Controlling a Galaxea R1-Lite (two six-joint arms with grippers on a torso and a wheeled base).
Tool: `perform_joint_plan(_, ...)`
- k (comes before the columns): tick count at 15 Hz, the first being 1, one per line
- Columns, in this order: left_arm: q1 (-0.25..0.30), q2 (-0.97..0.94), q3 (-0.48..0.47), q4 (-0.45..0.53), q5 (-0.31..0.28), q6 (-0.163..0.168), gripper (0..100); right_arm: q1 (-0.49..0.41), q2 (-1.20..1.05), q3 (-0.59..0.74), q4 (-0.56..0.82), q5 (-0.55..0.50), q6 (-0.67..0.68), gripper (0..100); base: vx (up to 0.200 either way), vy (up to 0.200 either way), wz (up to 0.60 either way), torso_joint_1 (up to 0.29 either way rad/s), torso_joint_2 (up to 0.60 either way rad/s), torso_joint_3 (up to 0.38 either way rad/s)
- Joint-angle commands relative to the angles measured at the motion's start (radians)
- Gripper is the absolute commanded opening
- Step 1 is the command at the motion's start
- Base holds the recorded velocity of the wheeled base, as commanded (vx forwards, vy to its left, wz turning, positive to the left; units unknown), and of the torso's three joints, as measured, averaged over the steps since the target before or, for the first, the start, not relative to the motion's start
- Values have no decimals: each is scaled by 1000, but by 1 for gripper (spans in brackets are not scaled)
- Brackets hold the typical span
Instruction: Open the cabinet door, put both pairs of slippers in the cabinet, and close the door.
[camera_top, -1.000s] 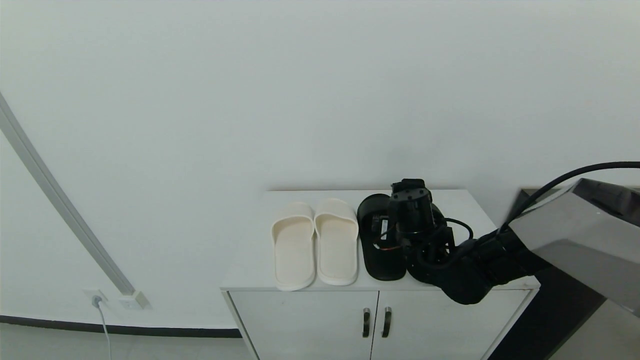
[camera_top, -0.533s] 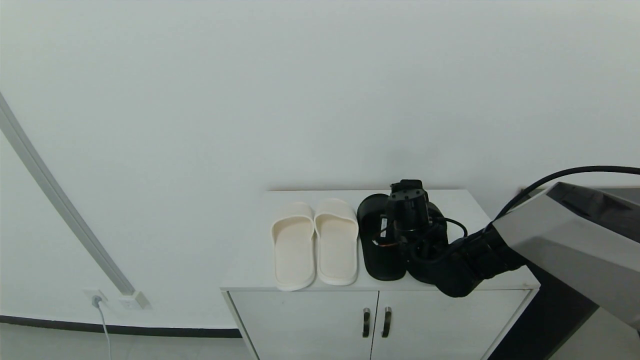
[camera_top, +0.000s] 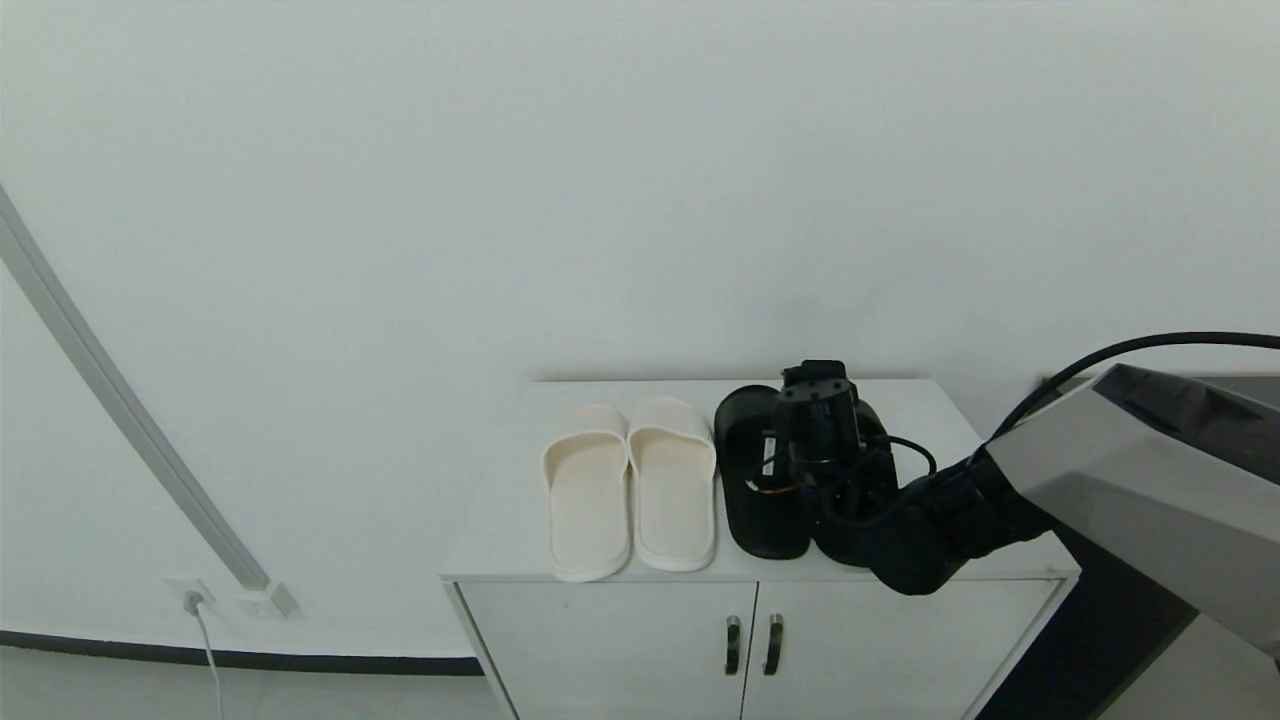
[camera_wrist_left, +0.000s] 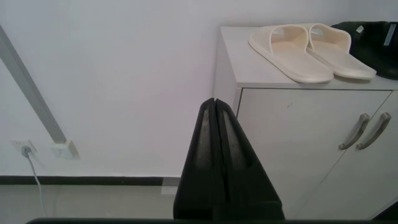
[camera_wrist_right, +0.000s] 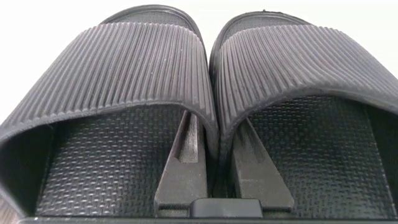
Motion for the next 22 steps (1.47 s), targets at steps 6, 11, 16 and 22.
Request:
perform_joint_plan(6,0,1,0,0,0,0,0,37,-412,399,-96,293,-143,0,0,0,0,0,0,0)
perform_joint_plan(11,0,1,0,0,0,0,0,86,-780,688,39,658,-185,0,0,0,0,0,0,0)
perform_joint_plan(16,0,1,0,1,0,0,0,109,-867,691,164,745,-194,0,0,0,0,0,0,0)
perform_joint_plan(22,0,1,0,0,-1,0,0,113,-855,702,165,747,-194,0,-133,0,0,7,2,1)
